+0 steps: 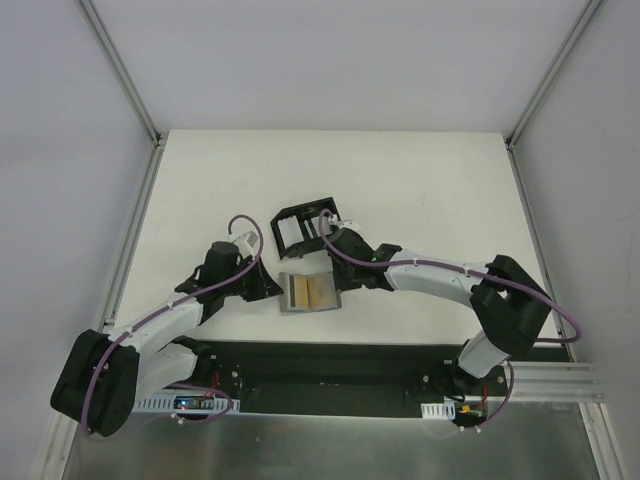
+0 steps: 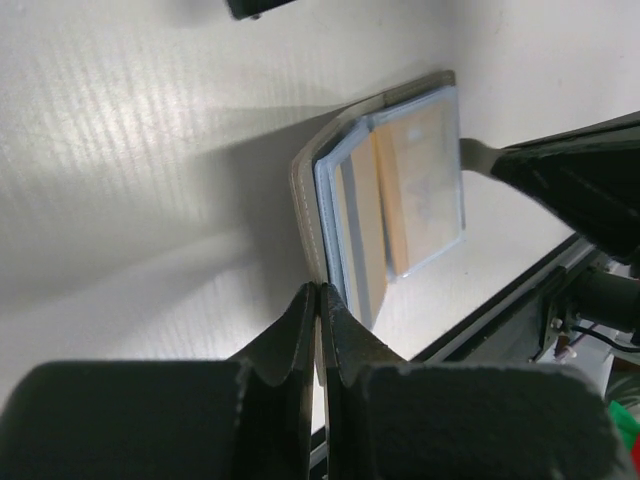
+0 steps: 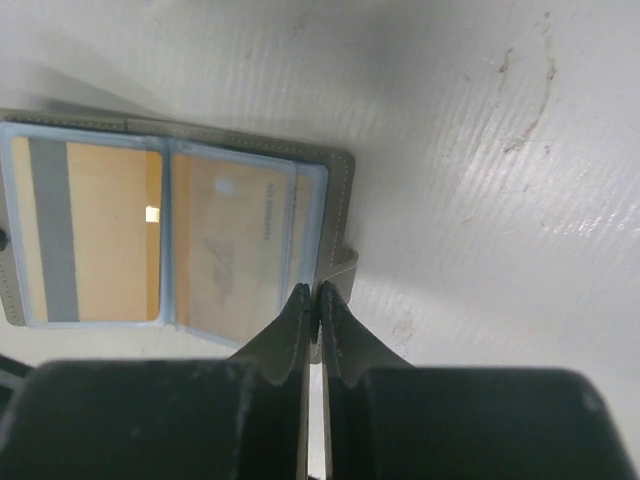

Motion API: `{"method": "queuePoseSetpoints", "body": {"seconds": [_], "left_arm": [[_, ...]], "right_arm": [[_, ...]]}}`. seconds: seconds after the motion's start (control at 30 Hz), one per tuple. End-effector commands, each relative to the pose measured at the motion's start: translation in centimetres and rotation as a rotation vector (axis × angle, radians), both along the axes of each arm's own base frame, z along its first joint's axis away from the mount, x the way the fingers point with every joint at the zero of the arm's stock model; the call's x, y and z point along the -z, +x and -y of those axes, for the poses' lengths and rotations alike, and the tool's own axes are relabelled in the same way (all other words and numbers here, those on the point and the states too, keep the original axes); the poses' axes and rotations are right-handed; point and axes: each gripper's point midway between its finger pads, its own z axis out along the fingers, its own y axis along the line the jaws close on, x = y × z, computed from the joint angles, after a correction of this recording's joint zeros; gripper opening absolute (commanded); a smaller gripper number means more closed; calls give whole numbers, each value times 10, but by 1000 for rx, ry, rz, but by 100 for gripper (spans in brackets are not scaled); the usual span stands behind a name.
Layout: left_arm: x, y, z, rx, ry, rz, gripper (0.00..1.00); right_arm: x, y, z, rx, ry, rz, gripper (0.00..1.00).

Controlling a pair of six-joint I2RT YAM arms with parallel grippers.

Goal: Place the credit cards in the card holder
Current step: Close the card holder at the center of the board.

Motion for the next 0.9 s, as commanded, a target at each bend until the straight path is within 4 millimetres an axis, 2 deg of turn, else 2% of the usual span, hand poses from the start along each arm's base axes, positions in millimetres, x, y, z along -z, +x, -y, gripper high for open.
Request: {"method": "queuePoseSetpoints", "body": {"seconds": [0.0,0.17,0.33,0.43,0.57,0.63,0.77,0.87], "left_arm": [[-41,6,17,80,-66,61,0],[-64,4,33,155,-129,42,0],[-72,-1,55,227,-130,26,0],[-64,-5,66,255,-102,-8,0],[-50,-10,78,277,-60,-53,1],[-45,-9,81,268,-43,-64,10],[-37,-7,85,259,-21,-89,11],[-33,-5,90,263,-21,-110,19]], "right_arm": [[-19,-7,-17,-12,157,-8,1],[-24,-13,-31,-19,263,-24,1],[-26,-15,-40,-6,338,-30,1],[-29,-14,-43,7,379,-22,1],[-27,-13,-35,54,395,-2,1],[-28,-13,-30,76,405,13,1],[-28,-11,-18,130,422,44,1],[-32,-12,-20,123,446,50,1]]}}
